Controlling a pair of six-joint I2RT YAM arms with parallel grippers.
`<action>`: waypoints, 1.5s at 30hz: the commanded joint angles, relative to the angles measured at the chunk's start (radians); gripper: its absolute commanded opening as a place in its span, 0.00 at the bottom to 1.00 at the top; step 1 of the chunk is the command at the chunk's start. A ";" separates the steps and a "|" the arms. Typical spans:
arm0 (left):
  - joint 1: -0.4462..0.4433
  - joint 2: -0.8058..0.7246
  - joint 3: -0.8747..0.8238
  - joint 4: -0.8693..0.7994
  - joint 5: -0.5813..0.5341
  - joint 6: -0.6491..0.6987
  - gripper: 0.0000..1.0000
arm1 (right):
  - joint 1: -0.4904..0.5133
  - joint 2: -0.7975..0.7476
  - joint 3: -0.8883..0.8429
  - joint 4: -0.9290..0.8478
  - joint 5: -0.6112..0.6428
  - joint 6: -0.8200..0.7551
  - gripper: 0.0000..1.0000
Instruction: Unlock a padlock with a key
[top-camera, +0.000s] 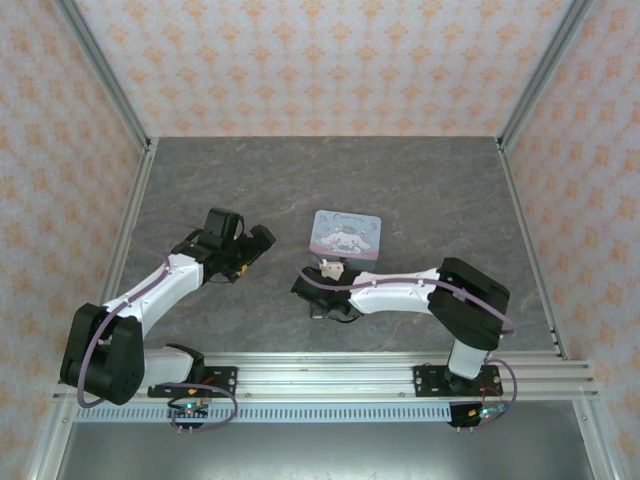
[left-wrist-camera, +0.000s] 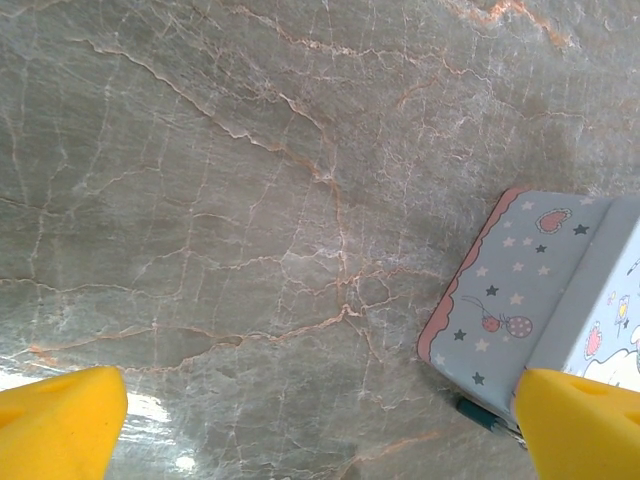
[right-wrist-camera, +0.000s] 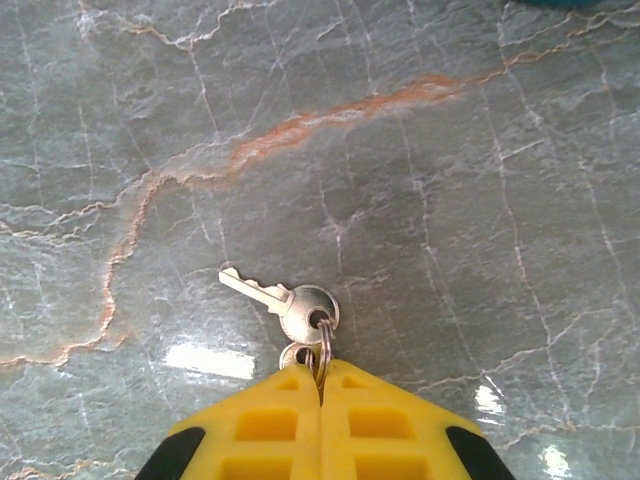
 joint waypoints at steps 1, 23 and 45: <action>-0.007 -0.022 0.003 0.013 0.016 -0.005 1.00 | -0.027 -0.023 -0.093 0.007 -0.036 -0.023 0.00; -0.150 -0.015 -0.055 0.116 0.116 -0.166 1.00 | -0.080 -0.289 -0.258 0.241 -0.190 0.093 0.00; -0.150 0.001 -0.017 0.085 0.094 -0.127 1.00 | -0.096 -0.361 -0.286 0.177 -0.289 0.155 0.00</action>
